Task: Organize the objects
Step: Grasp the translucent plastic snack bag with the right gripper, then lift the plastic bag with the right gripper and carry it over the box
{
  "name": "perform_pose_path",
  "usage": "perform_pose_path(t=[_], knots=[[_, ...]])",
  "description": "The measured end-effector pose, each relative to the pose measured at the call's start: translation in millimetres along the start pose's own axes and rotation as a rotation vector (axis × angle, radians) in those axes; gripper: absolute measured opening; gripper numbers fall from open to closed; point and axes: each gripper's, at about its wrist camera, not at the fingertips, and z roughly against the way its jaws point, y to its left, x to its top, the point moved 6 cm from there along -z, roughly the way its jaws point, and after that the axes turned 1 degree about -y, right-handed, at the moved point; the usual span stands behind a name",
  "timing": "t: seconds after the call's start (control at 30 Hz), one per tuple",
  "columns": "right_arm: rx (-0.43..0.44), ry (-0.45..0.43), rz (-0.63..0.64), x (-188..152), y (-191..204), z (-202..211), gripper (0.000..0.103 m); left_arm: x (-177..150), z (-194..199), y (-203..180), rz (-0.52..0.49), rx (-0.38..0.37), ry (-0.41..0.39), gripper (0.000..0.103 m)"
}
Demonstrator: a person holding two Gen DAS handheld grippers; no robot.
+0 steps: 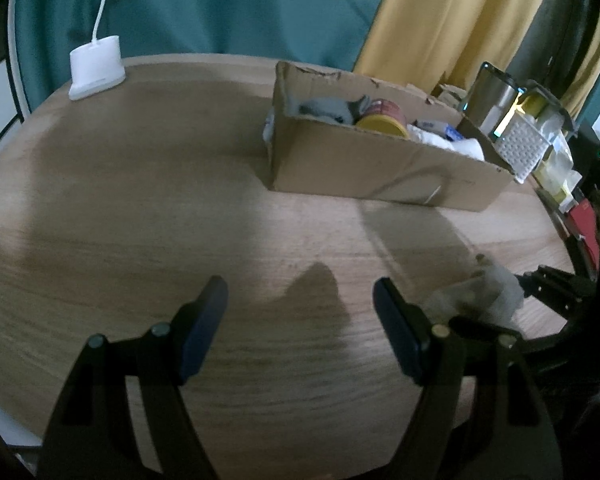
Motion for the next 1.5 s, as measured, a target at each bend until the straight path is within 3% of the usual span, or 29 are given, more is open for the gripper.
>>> perform_pose_path(t=[1.5], knots=[[-0.037,-0.115,-0.063,35.8,-47.6,46.9,0.071,49.9,0.3,-49.5,-0.082,-0.030,-0.036,0.076]])
